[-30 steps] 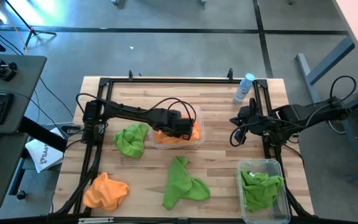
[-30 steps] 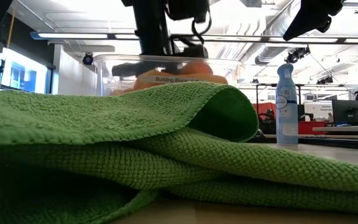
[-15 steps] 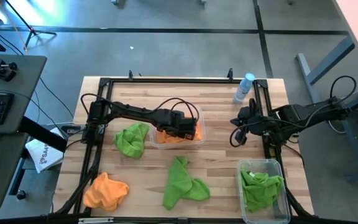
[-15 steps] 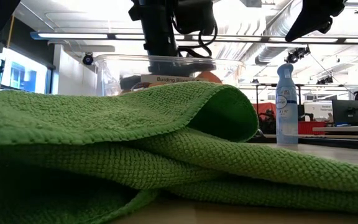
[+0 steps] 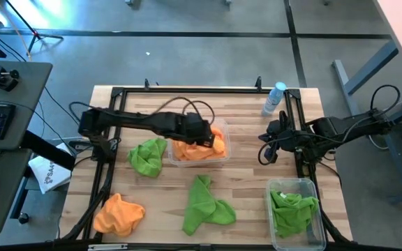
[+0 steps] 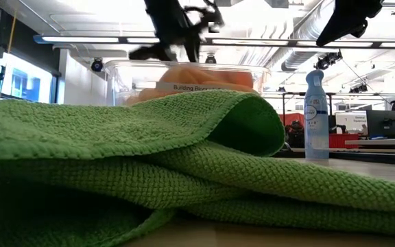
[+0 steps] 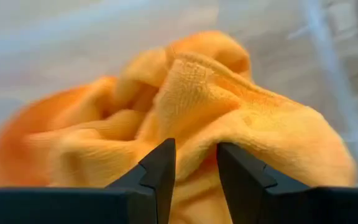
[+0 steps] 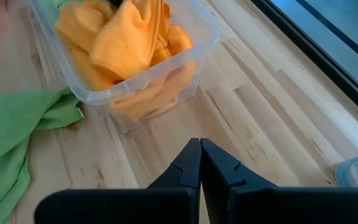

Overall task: Sort microfiber towel by color & place in baskets
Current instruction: Put the yellow microfiber cloth into the top transparent bin, then put the green microfiber cloth into the bottom transparent bin

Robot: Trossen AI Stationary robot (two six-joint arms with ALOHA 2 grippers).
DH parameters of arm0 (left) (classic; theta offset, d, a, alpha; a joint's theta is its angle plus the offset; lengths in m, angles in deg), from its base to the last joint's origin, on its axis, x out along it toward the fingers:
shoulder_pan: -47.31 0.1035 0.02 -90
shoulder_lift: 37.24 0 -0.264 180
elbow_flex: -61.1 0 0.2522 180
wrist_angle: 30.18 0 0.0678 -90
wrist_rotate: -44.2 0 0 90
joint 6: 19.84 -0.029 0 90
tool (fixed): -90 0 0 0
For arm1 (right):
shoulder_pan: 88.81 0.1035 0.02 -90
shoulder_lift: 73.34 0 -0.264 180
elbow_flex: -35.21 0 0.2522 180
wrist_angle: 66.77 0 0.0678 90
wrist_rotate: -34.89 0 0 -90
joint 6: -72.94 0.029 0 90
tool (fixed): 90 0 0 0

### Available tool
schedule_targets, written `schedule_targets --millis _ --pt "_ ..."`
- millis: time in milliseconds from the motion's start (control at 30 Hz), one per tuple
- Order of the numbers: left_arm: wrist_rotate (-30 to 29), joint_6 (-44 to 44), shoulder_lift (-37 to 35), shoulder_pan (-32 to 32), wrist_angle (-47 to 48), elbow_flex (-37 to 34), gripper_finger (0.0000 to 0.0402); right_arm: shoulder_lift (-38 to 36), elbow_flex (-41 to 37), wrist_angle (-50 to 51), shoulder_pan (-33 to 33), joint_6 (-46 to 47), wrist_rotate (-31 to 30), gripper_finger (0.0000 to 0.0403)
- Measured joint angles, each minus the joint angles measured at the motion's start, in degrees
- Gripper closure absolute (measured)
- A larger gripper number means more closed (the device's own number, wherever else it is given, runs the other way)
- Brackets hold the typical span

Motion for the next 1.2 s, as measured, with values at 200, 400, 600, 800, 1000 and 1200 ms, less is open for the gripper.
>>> schedule_targets --millis 200,400,600,800,1000,1200 --pt "-3.07 -4.02 -8.27 -1.63 1.47 0.0 0.0293 0.01 0.0 -0.07 -0.01 0.01 2.72 0.0402" --pt "-3.4 -13.7 -14.1 -3.41 2.25 0.0 0.0293 0.02 0.0 -5.31 0.06 0.26 3.74 0.0402" --pt "-3.01 -22.42 -16.17 -6.72 5.14 0.0 0.0294 4.39 0.51 -16.63 3.39 0.12 4.22 0.0403" --pt "-5.97 -22.25 -18.45 -10.64 12.53 -3.43 0.0294 17.32 8.11 -16.83 6.76 1.46 4.04 0.0403" --pt "-3.43 -23.44 -24.4 -15.33 12.52 -12.93 0.0294 30.75 20.93 -7.59 10.37 6.64 4.29 0.0403" --pt "-2.01 -22.93 -34.92 -20.92 10.7 -24.02 0.0294 43.13 34.01 0.22 13.44 9.43 5.07 0.0403"
